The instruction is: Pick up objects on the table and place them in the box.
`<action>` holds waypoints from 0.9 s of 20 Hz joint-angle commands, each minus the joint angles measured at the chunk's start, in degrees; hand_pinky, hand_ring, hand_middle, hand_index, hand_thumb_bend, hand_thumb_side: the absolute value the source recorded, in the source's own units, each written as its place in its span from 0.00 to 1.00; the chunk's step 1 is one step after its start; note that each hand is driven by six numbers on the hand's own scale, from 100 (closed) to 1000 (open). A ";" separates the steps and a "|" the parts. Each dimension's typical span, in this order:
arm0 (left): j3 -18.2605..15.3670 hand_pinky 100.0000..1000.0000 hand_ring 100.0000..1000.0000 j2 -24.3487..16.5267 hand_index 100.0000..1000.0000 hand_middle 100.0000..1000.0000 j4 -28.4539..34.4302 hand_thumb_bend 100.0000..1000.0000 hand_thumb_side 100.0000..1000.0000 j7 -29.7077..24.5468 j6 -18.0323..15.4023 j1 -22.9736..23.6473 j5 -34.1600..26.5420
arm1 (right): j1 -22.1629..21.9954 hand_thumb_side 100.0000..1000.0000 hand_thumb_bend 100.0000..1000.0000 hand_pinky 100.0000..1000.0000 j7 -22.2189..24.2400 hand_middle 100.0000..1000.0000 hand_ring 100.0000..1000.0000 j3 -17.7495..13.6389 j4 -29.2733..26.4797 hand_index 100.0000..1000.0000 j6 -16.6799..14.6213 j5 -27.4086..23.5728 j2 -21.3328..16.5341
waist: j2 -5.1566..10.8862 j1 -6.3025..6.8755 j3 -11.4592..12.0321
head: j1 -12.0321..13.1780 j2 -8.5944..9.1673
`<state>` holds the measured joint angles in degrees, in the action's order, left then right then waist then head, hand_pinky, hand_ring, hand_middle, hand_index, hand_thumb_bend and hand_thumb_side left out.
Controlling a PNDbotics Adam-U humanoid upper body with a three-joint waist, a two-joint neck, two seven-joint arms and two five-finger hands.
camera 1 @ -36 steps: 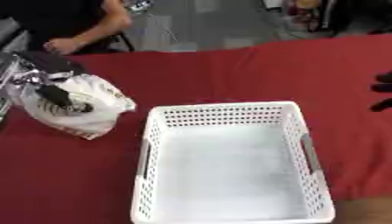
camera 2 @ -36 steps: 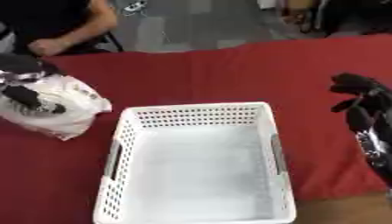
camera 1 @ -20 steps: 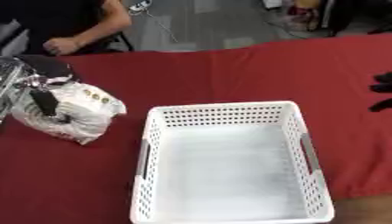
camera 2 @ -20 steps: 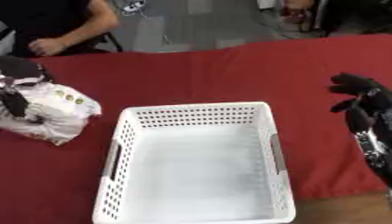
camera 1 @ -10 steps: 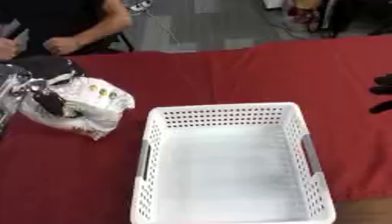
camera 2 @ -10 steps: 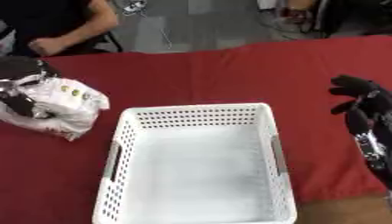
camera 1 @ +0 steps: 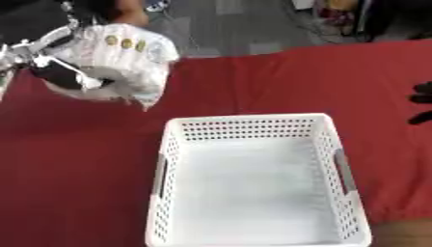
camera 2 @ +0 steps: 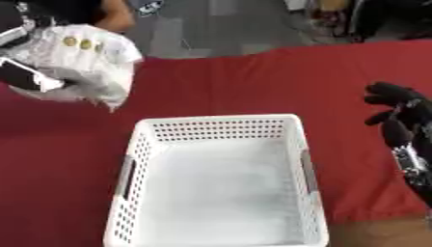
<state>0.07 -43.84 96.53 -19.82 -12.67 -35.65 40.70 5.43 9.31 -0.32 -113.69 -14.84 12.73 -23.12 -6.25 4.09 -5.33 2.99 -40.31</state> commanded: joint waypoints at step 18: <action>3.80 0.01 0.00 4.03 0.07 0.00 6.66 0.00 0.24 -4.07 0.01 -7.07 -4.87 | -0.08 0.89 0.25 0.54 0.27 0.78 0.76 0.03 -0.90 0.89 -0.05 -0.09 -0.75 | 1.00 -0.21 -0.18 | 0.50 0.85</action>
<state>3.32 -39.58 102.93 -23.31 -12.10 -41.48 36.28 5.41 9.39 -0.26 -113.69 -14.86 12.73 -23.11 -6.21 4.13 -5.52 3.06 -40.22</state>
